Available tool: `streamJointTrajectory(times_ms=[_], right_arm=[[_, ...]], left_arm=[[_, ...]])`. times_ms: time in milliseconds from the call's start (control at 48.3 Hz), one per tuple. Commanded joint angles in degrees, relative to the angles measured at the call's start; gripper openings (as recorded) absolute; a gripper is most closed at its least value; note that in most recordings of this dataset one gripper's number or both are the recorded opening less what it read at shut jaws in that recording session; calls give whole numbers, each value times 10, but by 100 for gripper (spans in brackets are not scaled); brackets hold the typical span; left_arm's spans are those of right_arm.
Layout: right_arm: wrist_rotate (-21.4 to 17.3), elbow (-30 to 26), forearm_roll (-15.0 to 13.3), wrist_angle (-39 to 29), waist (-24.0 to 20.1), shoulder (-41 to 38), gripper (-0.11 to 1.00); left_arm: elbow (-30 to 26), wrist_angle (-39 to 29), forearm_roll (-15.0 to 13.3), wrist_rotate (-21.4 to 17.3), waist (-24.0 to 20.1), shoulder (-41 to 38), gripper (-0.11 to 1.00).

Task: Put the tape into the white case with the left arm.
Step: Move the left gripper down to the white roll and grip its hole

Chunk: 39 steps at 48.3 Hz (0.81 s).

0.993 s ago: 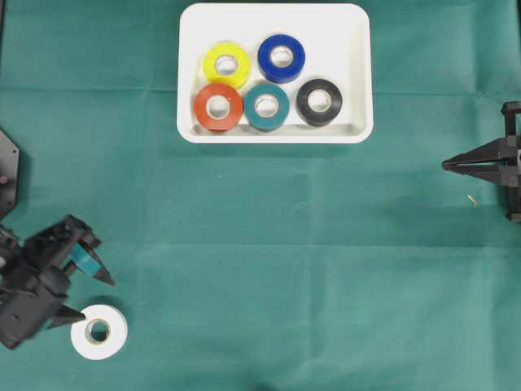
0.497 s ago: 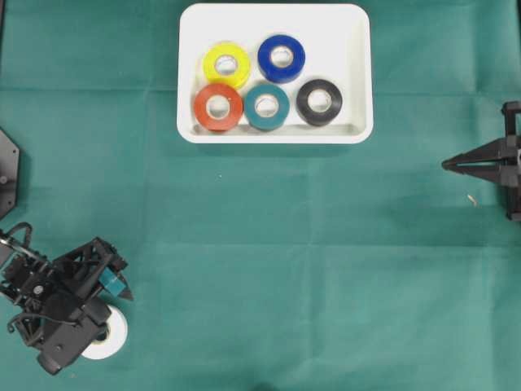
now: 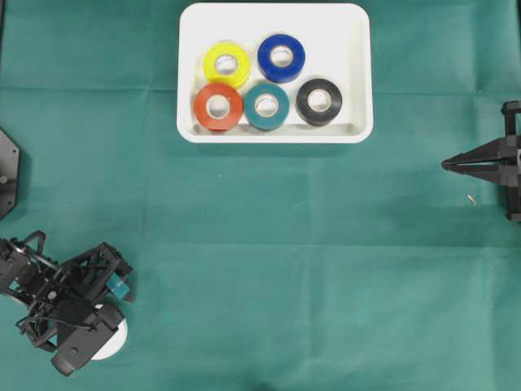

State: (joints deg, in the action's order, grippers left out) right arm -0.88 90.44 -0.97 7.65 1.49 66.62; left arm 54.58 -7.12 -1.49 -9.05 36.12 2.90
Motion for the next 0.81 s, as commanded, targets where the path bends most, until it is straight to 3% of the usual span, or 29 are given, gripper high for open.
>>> streamJointTrajectory(times_ms=[0, 145, 352, 786], right_arm=[[-1, -7, 0, 6, 1, -4, -9], [0, -7, 0, 7, 1, -4, -9], [0, -7, 0, 6, 1, -4, -9], [0, -6, -1, 6, 1, -4, -9]], left_arm=[[-10, 2, -1, -1, 2, 2, 81], [-10, 3, 0, -1, 2, 7, 75], [-11, 1, -1, 0, 2, 9, 27], [-35, -9, 0, 0, 1, 41, 27]])
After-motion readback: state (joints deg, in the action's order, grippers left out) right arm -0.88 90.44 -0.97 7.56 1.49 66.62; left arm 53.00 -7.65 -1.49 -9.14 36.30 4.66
